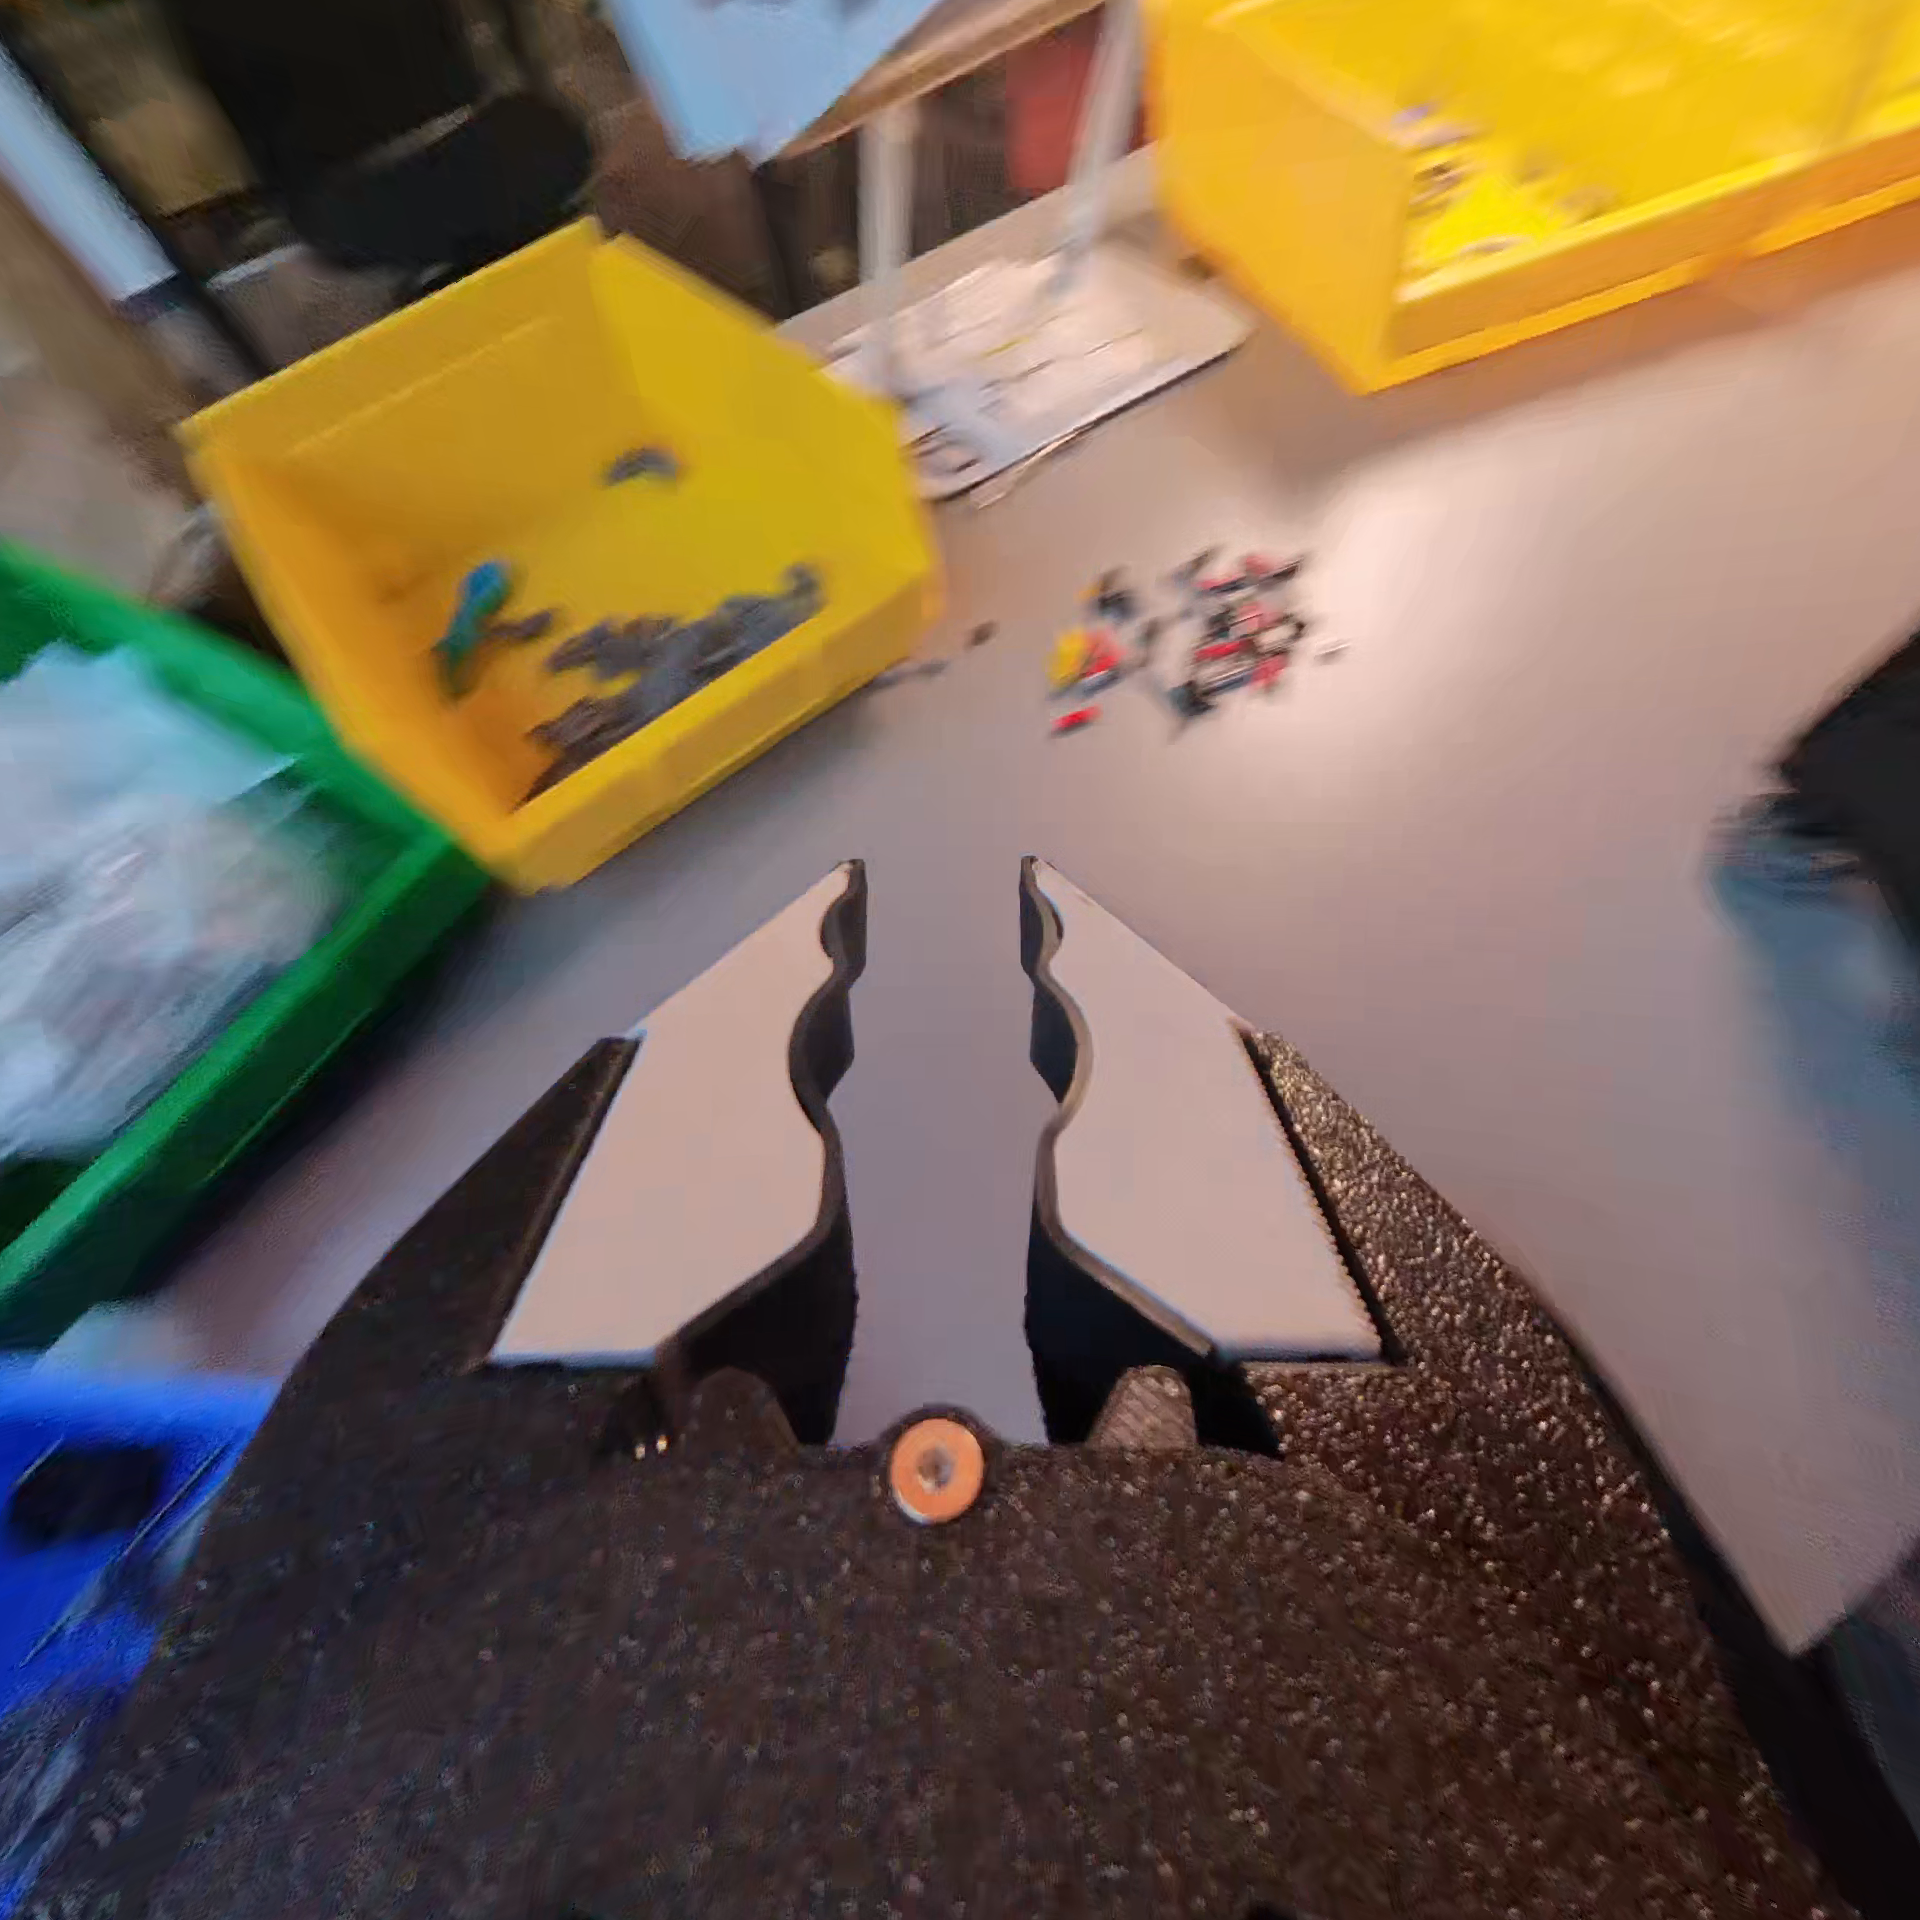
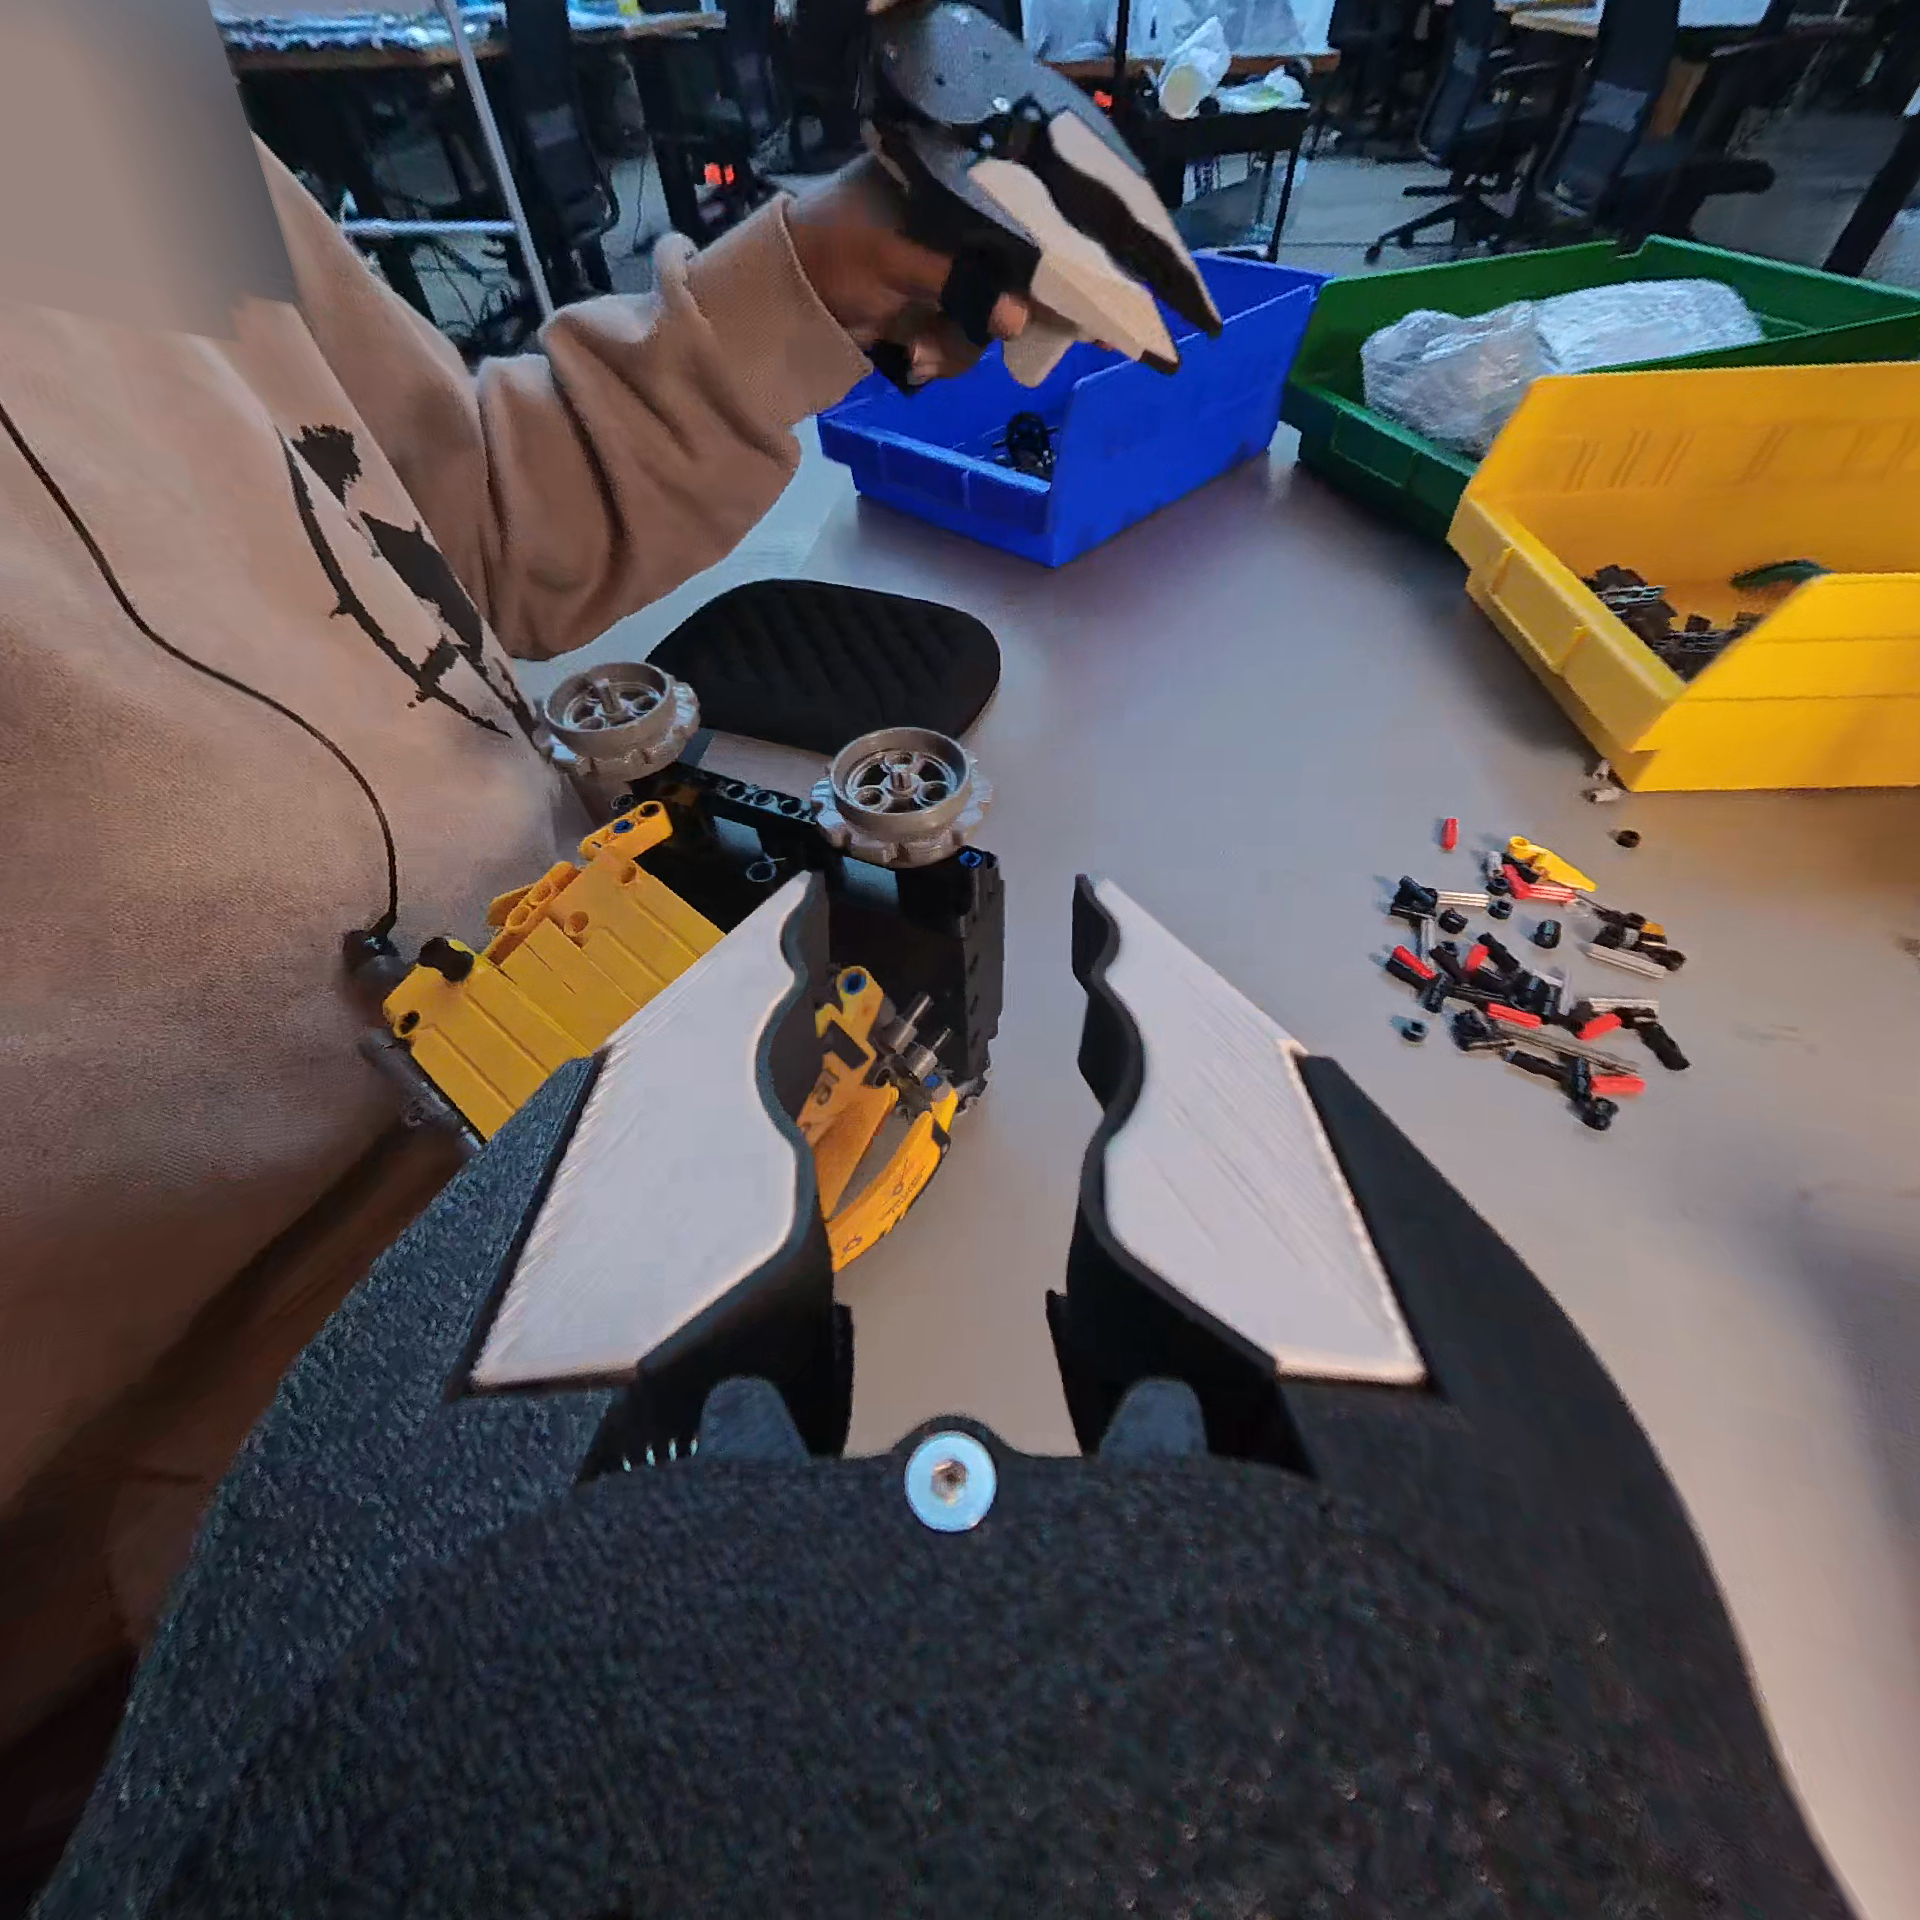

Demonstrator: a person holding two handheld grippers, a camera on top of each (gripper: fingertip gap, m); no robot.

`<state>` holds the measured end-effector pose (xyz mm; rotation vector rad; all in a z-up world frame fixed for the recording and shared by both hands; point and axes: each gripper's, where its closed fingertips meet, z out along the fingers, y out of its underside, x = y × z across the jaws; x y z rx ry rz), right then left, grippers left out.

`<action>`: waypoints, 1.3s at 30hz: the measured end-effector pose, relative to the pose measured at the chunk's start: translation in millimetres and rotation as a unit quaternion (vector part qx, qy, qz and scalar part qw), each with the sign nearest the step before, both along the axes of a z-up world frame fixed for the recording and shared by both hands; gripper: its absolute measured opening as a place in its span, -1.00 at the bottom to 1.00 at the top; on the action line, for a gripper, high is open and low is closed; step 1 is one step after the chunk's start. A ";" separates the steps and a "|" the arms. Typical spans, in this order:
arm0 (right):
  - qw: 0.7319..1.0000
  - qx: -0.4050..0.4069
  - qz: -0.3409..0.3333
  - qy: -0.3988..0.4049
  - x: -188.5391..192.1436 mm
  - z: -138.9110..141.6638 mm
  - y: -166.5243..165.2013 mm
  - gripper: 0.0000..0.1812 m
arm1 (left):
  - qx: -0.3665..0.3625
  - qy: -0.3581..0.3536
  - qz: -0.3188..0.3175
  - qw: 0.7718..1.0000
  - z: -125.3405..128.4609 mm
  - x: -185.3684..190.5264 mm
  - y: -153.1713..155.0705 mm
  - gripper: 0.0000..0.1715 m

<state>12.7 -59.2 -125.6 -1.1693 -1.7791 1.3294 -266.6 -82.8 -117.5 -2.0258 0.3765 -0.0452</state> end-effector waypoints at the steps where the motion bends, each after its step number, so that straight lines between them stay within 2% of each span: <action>1: 1.000 0.006 0.009 -0.007 -2.0 -1.4 -5.8 -0.50 | 0.009 -0.028 -0.058 0.998 1.8 32.1 4.5 -0.66; 4: 0.999 0.019 0.021 -0.019 -9.9 -2.1 -18.4 -0.48 | 0.016 -0.121 -0.230 0.965 -0.4 122.7 7.0 -0.64; 7: 0.999 0.025 0.004 -0.028 -20.1 -0.7 -19.5 -0.50 | -0.014 -0.189 -0.346 0.919 -8.7 186.8 2.4 -0.57; 10: 0.999 0.023 -0.010 -0.041 -23.8 -1.6 -19.0 -0.50 | -0.028 -0.229 -0.421 0.877 -10.6 226.1 -0.5 -0.51; 13: 0.999 0.011 -0.020 -0.040 -23.5 0.5 -22.2 -0.50 | -0.048 -0.268 -0.474 0.837 -9.3 245.9 -5.7 -0.41; 14: 0.999 0.006 -0.029 -0.043 -23.9 -0.2 -22.1 -0.50 | -0.054 -0.271 -0.484 0.830 -11.6 249.9 -6.2 -0.39; 18: 0.996 0.009 -0.061 -0.072 -28.0 -14.1 -22.2 -0.50 | -0.061 -0.231 -0.512 0.825 -30.7 262.8 -7.4 -0.39; 22: 0.995 0.016 -0.071 -0.073 -29.7 -17.9 -23.3 -0.56 | -0.068 -0.238 -0.513 0.822 -32.9 268.5 -5.6 -0.38; 32: 0.999 0.014 -0.042 0.008 -23.8 -12.6 -30.3 -0.59 | -0.065 -0.243 -0.503 0.827 -32.2 275.0 -10.3 -0.39; 39: 0.998 -0.043 -0.033 0.035 -24.1 -10.8 -35.1 -0.60 | -0.037 -0.248 -0.507 0.824 -32.7 275.2 -14.9 -0.38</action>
